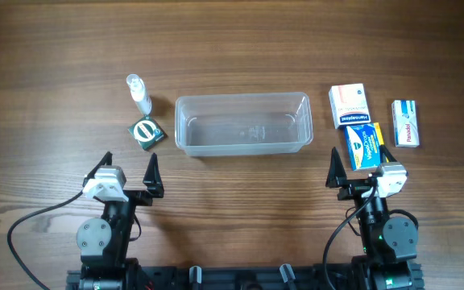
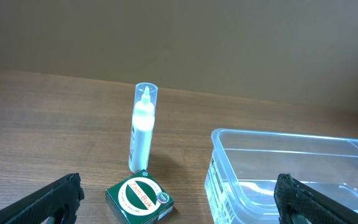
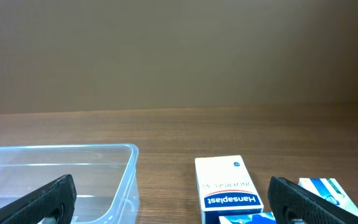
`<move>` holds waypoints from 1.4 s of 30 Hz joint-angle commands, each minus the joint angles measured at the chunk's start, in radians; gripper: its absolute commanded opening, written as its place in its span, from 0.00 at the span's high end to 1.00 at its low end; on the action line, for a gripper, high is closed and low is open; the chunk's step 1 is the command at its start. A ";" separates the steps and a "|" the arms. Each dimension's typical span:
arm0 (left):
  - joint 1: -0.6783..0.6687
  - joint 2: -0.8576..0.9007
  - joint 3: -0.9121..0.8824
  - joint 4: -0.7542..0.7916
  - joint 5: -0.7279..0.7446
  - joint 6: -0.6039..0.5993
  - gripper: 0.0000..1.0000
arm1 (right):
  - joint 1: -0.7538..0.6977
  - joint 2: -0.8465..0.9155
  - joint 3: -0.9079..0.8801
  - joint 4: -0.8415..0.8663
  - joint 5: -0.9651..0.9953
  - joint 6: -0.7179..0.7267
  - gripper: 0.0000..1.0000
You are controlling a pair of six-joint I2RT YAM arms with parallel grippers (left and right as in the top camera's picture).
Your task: Pack container
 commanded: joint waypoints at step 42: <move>0.000 1.498 1.735 -1.026 -0.031 0.124 0.00 | 0.000 -0.004 -0.002 0.004 -0.016 -0.011 0.00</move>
